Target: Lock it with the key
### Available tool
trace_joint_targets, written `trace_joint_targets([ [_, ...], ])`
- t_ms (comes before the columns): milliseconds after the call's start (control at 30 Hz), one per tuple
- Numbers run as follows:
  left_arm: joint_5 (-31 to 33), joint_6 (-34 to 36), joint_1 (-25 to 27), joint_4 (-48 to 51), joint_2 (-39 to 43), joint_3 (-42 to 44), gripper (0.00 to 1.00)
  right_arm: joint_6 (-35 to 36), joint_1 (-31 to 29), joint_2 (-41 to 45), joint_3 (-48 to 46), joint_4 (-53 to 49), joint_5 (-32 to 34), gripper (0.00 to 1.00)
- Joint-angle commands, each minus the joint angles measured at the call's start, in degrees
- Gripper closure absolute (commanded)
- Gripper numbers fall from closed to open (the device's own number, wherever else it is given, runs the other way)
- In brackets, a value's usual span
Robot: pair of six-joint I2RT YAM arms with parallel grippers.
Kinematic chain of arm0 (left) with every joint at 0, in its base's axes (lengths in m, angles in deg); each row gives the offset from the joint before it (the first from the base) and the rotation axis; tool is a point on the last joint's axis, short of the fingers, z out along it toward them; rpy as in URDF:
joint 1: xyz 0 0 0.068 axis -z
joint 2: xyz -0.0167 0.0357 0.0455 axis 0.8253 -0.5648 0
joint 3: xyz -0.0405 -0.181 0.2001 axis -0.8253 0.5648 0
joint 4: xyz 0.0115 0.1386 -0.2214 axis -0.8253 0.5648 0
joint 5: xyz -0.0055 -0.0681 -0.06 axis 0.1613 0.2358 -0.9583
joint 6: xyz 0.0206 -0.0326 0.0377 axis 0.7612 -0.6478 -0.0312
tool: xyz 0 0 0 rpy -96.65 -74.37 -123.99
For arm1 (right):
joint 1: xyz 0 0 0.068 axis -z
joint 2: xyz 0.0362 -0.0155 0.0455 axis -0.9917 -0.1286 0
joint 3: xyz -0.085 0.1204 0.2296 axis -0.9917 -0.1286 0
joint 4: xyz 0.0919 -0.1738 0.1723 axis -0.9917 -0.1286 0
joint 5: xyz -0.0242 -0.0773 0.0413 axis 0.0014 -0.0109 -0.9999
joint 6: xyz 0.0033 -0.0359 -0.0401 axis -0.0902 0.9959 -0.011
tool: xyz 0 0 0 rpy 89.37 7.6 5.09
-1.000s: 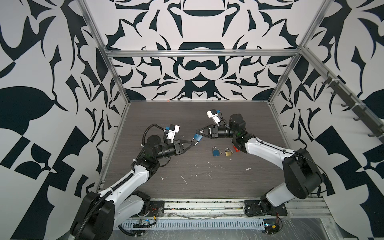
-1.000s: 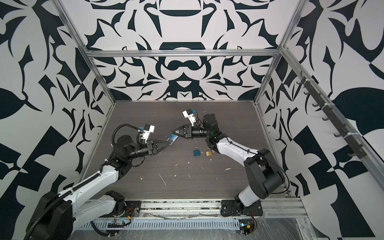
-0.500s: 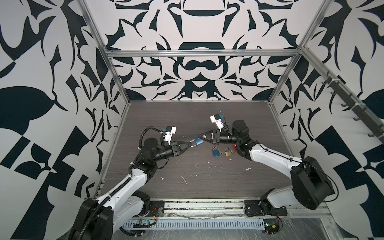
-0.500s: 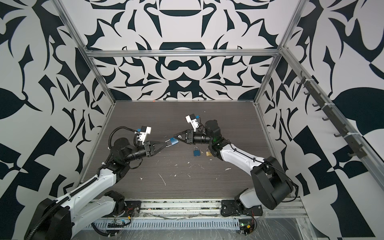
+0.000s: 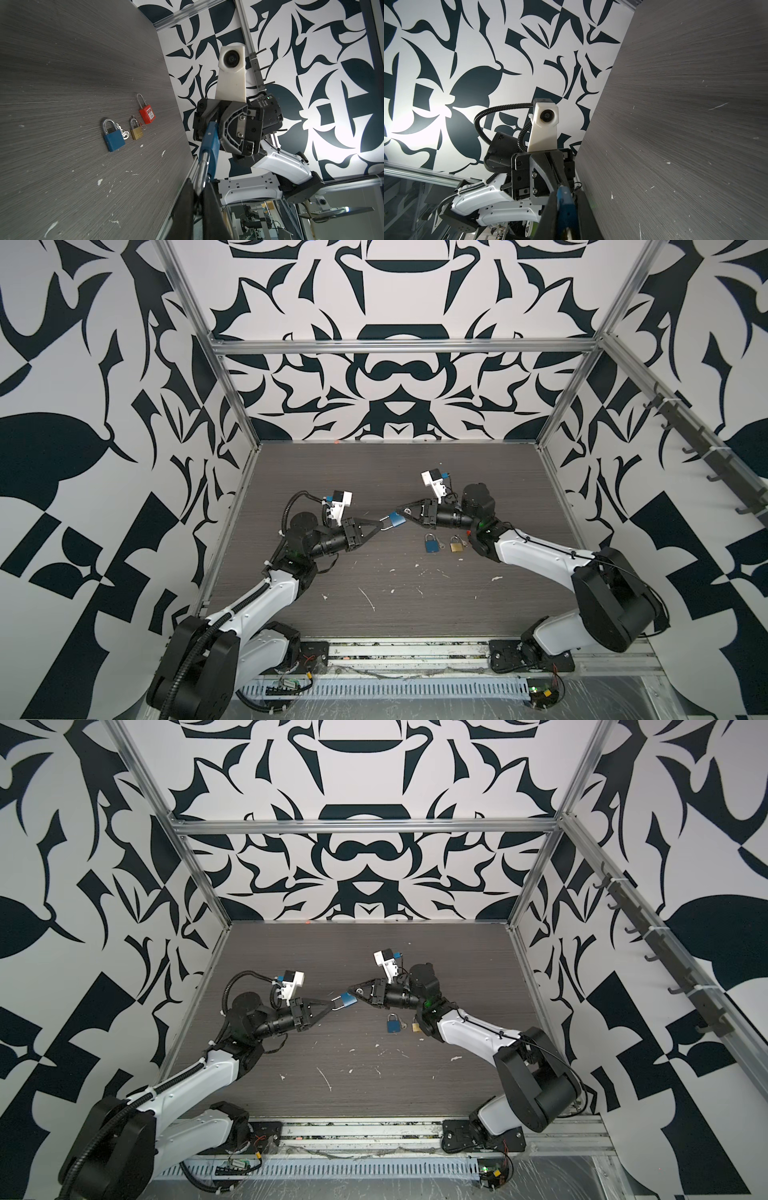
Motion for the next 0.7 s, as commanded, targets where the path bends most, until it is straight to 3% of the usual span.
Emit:
trace_joint_targets([
  [0,2.11,-3.17,0.01,-9.42,-1.71,-1.61,1.00,1.22,-5.02,0.62,-0.99,2.83,-1.65,1.00],
  [433,4.74,-5.84,2.24,-16.22,-7.80,-4.19,1.00,0.94,-14.39,-5.28,-2.39,9.83,5.58,1.00],
  [567,5.01,-6.90,2.24,-18.65,-8.72,-4.47,1.00,-2.85,-14.76,-7.23,-4.72,17.12,6.77,1.00],
  [667,5.03,-6.63,1.96,-19.10,-10.48,-3.92,1.00,-2.28,-13.85,-5.50,-5.23,14.03,7.24,1.00],
])
